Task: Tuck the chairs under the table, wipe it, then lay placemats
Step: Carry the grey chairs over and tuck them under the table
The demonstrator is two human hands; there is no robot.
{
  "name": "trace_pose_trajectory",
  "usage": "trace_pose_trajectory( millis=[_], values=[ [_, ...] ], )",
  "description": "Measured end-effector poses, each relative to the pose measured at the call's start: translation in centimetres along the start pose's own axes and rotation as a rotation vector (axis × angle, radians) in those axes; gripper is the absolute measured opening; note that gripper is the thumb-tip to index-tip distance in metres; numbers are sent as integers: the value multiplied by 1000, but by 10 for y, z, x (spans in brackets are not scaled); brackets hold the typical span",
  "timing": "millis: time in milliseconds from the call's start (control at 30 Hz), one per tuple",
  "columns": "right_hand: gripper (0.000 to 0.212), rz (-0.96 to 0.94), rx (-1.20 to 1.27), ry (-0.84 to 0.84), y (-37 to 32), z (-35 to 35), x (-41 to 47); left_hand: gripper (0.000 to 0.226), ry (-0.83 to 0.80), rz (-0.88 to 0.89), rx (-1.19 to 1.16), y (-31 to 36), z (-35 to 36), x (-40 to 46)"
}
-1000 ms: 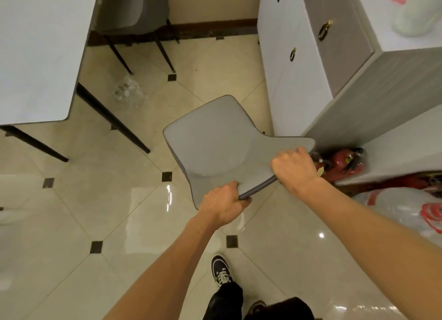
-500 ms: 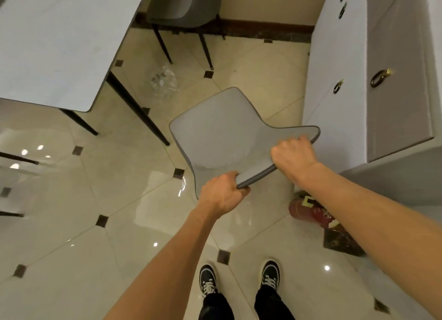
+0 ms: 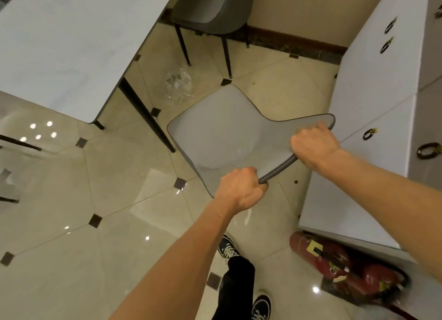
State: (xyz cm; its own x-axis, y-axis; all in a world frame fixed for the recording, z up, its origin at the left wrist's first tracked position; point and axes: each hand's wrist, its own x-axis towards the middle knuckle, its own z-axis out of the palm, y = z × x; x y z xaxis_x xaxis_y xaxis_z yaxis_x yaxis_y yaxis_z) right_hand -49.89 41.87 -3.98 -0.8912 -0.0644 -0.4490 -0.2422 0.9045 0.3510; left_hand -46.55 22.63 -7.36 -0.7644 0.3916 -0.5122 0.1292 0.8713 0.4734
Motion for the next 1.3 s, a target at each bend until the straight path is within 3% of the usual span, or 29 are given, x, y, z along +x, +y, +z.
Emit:
trace_pose_trajectory(
  millis=[333,467,733,1300],
  values=[
    [25,-154,-135,-29,65,-19,78,28,55,220,89,24,-41,76],
    [23,-126,-130,63,73,-20,102,28,103,243,95,24,-53,95],
    [16,-214,-166,185,113,-47,193,29,195,173,49,30,-93,169],
    [19,-295,-264,276,142,-144,369,33,345,-51,21,14,-197,305]
  ],
)
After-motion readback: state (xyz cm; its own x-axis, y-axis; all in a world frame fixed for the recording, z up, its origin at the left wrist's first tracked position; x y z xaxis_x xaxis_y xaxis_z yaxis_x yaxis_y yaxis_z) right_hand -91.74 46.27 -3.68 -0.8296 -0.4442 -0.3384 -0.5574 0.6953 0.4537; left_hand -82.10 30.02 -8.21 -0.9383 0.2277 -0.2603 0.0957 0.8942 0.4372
